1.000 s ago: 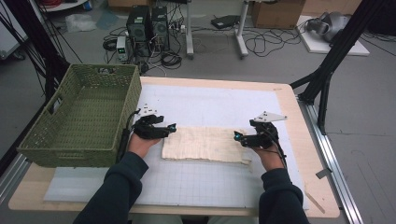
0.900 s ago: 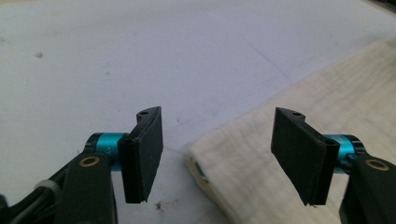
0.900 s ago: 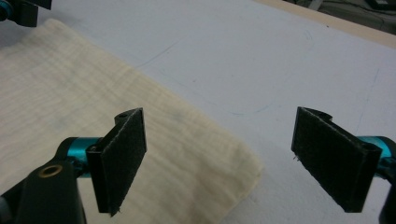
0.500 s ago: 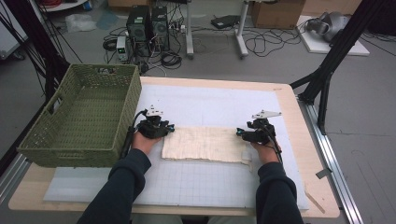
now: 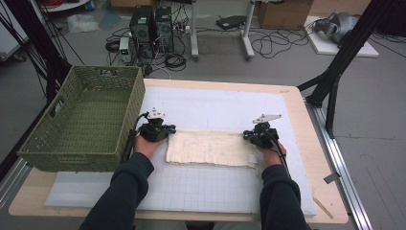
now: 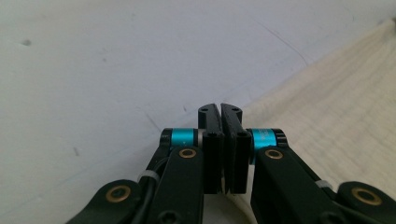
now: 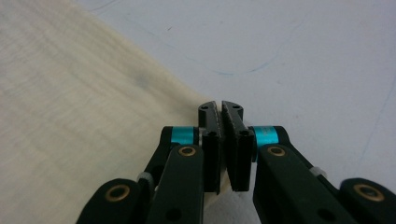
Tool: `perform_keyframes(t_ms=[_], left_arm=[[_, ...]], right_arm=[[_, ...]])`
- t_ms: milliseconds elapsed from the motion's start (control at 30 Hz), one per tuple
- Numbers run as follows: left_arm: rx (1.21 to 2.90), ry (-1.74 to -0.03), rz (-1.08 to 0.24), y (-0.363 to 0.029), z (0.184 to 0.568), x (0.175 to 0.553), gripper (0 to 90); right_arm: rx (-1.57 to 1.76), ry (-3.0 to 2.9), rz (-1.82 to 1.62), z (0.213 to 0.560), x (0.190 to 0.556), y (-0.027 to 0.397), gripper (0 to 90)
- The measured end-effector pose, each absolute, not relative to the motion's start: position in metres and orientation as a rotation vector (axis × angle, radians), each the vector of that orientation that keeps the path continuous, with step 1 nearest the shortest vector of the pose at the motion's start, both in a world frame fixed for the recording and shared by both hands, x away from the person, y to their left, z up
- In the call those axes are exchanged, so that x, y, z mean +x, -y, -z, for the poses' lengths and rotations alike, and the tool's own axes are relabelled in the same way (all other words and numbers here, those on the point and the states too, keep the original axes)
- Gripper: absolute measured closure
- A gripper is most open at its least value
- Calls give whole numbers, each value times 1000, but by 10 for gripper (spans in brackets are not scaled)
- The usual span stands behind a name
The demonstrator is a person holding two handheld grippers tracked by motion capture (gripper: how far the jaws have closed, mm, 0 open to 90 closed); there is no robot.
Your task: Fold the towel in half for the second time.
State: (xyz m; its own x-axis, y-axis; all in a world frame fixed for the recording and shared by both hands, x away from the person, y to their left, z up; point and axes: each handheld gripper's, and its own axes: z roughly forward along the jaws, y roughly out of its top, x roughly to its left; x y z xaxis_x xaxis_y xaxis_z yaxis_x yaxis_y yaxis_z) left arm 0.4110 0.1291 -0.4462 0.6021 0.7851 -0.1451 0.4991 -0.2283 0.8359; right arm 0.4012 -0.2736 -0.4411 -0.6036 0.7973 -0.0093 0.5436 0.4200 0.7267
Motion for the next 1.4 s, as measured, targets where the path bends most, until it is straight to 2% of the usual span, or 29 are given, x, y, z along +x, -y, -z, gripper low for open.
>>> perform_keyframes(t_ms=[167,833,1400], left_arm=[[1863,-1007,-429,-131,440,408,870],[1818,-861,-430,-132,411,370,866],[1853,-820,-393,-138,423,337,864]], right_arm=[[1121,-2270,-1017,437,400,274,867],[967,-2258,-1158,419,363,284,862],[894,-2273,-1202,419,324,289,863]])
